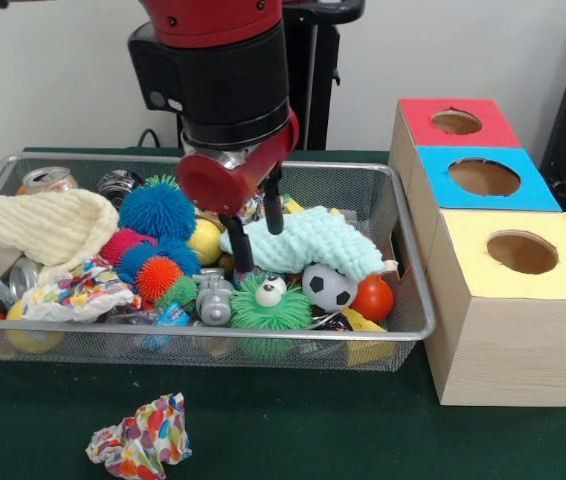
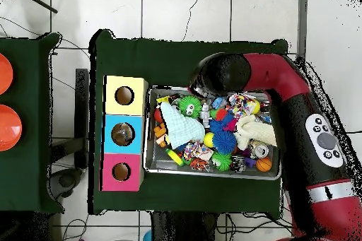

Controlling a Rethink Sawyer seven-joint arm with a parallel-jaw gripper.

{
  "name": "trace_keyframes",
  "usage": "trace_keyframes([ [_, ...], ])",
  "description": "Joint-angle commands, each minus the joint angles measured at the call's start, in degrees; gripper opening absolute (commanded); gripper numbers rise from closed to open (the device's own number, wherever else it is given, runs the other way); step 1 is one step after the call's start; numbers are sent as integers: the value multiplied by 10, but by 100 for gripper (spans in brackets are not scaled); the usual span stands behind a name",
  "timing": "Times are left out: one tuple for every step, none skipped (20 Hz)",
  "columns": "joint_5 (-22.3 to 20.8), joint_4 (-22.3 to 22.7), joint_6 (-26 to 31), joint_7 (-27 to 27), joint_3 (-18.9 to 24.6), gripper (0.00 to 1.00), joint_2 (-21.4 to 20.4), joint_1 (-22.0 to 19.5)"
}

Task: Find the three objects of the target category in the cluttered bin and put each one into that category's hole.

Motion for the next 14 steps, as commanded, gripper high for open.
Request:
trace_keyframes([
  [4, 4, -46, 192, -80, 100, -27, 15],
  [7, 6, -47, 193, -86, 100, -29, 16],
  [10, 7, -49, 197, -92, 100, -30, 18],
  [15, 12, -57, 203, -97, 100, -32, 17],
  [21, 17, -68, 208, -100, 100, -32, 15],
  [26, 22, -77, 216, -105, 100, -32, 16],
  [32, 28, -88, 223, -110, 100, -32, 15],
  [38, 35, -100, 233, -116, 100, -32, 15],
  [45, 41, -110, 244, -122, 100, -32, 15],
  [51, 47, -121, 245, -126, 100, -31, 15],
  [54, 47, -122, 243, -132, 100, -30, 19],
  [55, 49, -124, 241, -137, 100, -29, 21],
  [56, 50, -129, 238, -141, 100, -29, 23],
  [59, 52, -135, 232, -143, 100, -28, 24],
])
